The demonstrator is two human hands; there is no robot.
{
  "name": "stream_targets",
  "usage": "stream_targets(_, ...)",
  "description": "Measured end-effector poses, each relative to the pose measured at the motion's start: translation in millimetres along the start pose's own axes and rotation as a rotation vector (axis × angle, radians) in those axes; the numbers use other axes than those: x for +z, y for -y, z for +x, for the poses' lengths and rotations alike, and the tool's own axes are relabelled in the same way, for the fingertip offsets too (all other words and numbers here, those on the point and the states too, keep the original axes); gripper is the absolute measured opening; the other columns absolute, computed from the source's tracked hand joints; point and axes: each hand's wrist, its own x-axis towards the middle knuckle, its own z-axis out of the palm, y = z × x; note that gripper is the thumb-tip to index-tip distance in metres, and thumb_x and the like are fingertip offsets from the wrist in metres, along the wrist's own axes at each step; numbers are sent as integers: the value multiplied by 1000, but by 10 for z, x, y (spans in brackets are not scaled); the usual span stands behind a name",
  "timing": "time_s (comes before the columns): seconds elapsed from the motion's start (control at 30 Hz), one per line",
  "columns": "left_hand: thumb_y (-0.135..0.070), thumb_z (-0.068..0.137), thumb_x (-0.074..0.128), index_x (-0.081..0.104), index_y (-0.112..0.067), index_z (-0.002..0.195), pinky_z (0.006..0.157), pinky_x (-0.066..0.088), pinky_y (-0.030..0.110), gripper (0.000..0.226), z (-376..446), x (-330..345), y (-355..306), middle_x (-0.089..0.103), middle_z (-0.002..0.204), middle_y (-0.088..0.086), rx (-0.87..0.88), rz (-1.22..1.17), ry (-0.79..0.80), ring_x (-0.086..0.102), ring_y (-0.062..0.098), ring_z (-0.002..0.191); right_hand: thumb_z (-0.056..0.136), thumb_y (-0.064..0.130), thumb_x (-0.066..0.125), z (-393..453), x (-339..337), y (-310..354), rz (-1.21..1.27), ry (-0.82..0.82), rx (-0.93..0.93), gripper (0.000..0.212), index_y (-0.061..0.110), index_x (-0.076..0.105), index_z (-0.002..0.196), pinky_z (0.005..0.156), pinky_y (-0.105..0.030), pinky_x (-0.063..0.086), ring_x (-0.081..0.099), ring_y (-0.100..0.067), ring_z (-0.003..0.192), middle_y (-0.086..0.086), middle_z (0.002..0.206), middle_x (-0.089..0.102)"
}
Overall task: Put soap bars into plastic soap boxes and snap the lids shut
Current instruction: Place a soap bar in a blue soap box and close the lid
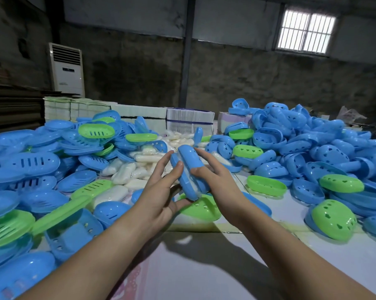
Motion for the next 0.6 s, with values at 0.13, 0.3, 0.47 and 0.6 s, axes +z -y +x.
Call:
stream_targets(0.13,-31,71,74,61,-44,128,69,64,46,60,4,0,-3,77,115,6,6,-56,-24,73,26,108,69,35,71,-1,33,-36,35,-24,-29,64,47,55,130,88,-35,56,69,-21,103,-6,116,68)
stream_targets(0.3,-29,72,73,59,-41,132,62,62,42,64,16,-6,-57,70,128,5,72,-122,-58,77,19,92,69,31,75,22,22,-49,111,-70,-40,56,51,61,120,82,-30,55,71,-14,99,3,109,71)
stream_targets(0.47,-29,74,73,60,-41,128,64,63,43,56,15,-15,-65,75,120,3,109,-115,-52,77,17,91,69,33,74,5,12,-27,57,-48,-39,62,47,57,128,88,-36,56,68,-20,105,-9,124,61)
stream_targets(0.6,-30,77,72,58,-40,131,68,64,47,57,1,-21,-97,75,119,1,136,-105,-68,77,17,91,69,35,75,-5,-18,0,52,-28,-43,61,50,57,126,94,-40,56,64,-23,114,-11,127,59)
